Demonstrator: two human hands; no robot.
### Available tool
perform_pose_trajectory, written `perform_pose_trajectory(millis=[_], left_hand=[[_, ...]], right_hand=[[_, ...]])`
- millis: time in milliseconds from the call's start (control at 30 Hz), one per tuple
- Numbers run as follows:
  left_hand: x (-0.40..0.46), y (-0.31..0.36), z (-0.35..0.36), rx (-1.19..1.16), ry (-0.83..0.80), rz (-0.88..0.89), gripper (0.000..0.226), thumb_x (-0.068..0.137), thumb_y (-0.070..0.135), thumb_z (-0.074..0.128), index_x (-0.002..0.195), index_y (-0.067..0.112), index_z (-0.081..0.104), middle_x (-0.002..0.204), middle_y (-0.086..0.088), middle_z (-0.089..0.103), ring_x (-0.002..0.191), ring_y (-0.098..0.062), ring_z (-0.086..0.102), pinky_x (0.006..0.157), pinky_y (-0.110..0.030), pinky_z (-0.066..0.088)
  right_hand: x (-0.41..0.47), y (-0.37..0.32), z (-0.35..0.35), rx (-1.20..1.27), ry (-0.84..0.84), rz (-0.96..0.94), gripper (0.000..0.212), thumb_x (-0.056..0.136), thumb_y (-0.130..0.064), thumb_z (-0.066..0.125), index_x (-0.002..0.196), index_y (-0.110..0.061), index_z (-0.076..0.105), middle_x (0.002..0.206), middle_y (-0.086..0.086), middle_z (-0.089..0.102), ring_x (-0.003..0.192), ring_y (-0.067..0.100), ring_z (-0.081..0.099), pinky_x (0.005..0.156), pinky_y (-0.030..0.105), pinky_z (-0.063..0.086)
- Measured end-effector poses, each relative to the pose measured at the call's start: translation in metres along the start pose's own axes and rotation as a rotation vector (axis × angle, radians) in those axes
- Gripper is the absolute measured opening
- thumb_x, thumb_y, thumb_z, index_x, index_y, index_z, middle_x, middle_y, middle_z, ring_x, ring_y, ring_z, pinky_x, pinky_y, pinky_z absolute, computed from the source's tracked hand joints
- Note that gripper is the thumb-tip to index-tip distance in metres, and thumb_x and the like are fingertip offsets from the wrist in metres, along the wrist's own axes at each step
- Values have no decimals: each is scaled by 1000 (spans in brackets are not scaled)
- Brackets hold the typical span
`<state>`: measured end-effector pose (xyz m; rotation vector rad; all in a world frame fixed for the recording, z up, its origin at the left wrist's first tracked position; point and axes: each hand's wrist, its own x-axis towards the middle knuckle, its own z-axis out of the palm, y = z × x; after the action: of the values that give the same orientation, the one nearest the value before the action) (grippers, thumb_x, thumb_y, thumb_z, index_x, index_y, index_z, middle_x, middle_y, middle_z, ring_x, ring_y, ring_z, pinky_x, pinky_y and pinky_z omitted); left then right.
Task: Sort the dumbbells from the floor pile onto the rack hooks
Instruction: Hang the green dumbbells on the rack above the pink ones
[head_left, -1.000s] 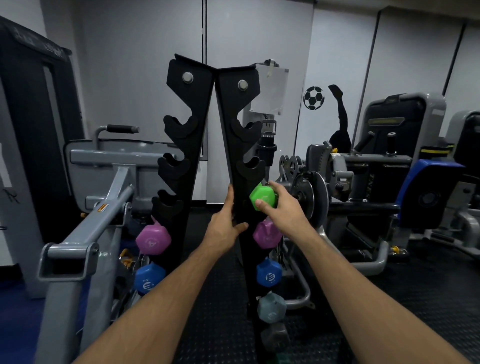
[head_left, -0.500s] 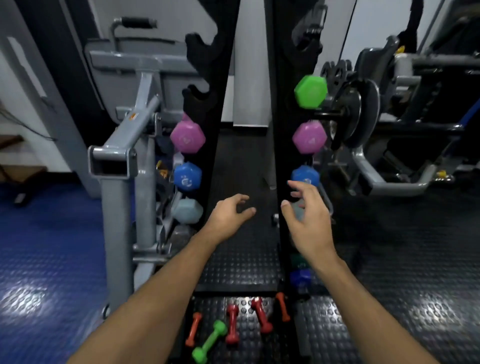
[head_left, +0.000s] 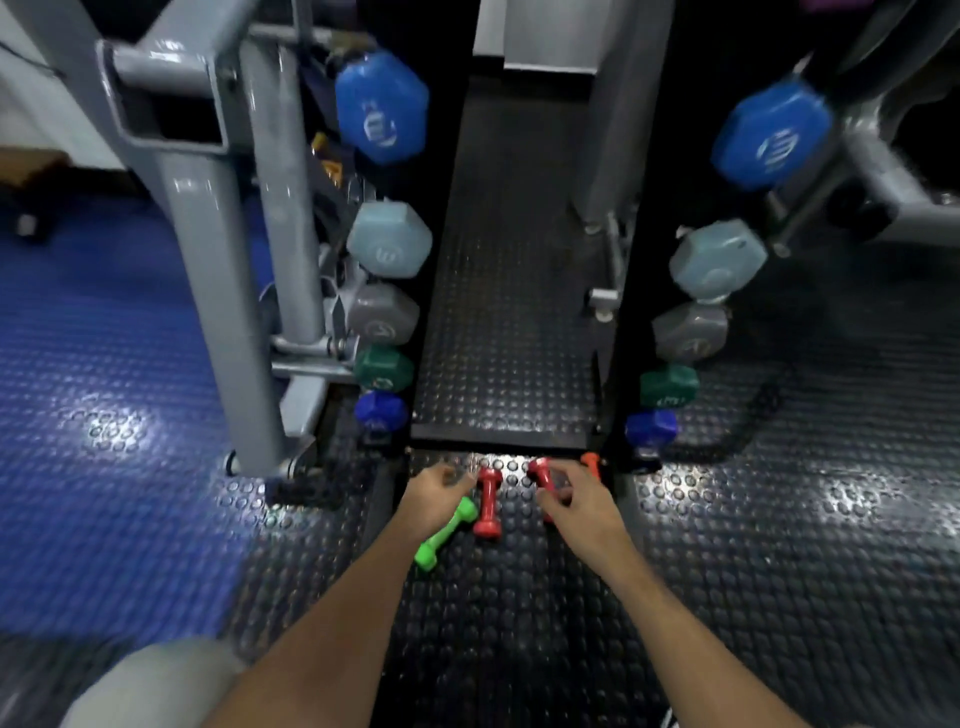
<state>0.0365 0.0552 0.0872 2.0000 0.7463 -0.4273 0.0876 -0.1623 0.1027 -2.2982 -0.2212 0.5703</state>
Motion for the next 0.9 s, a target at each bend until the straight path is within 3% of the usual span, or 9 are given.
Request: perform_pose_trajectory(millis=[133,267,367,400,500,600,700,833,900], left_hand=[[28,-44,21,-4,-14,-75,50,98,52,56,120,9,68,116,-16,69,109,-31,63,79,-31,41],[55,-85,41,-18,-7,-147,54,98,55,55,128,11,62,111,-5,63,104,-24,59,80,-32,39],[74,-113,56,-74,17,-215,33,100,48,55,104,16,62,91,0,55,93,-21,54,77,-31,39],[80,-120,60,-97,28,-230,31,101,48,55,108,18,63,94,1,55,96,-21,52,80,-29,38],[96,-142,70,-168,59,-297,60,101,53,50,144,12,51,124,-6,57,102,-22,52,85,-28,37],[111,-160,81,-230,101,-379,62,100,57,47,139,9,54,116,-7,58,98,-23,54,83,-30,38],[125,-179,94,-281,142,-440,68,98,64,45,137,10,55,114,-8,61,94,-23,58,83,-32,43],[143,-202,106,-357,230,-565,86,84,77,52,130,4,58,122,-15,65,109,-34,63,100,-43,51],[151,-211,111,-420,209,-628,80,87,73,55,126,3,58,119,-14,64,109,-35,62,99,-47,52]], right_hand=[[19,28,34,-22,-88,75,47,98,-36,66,143,-24,55,130,-1,62,112,15,62,100,38,53],[43,56,71,-26,-150,111,52,98,-38,65,147,-28,51,130,-5,61,108,12,62,101,42,54],[65,76,101,-50,-185,112,54,96,-40,67,146,-24,53,135,-2,62,114,16,63,105,44,52],[70,79,109,-64,-192,102,53,96,-40,68,144,-21,55,132,0,63,113,18,64,104,45,52],[91,90,137,-133,-244,86,48,96,-41,68,138,-19,58,121,-1,61,108,20,63,98,39,52],[114,97,162,-175,-287,76,43,94,-42,69,132,-22,61,122,0,64,109,19,63,99,38,51],[136,101,184,-215,-302,33,49,94,-36,69,138,-18,58,128,5,64,115,23,63,102,35,48],[164,102,206,-284,-307,-26,55,93,-33,70,143,-17,53,138,9,60,123,28,59,103,38,47],[177,105,217,-319,-323,-63,60,92,-33,72,145,-17,51,140,10,57,126,30,57,106,41,47]])
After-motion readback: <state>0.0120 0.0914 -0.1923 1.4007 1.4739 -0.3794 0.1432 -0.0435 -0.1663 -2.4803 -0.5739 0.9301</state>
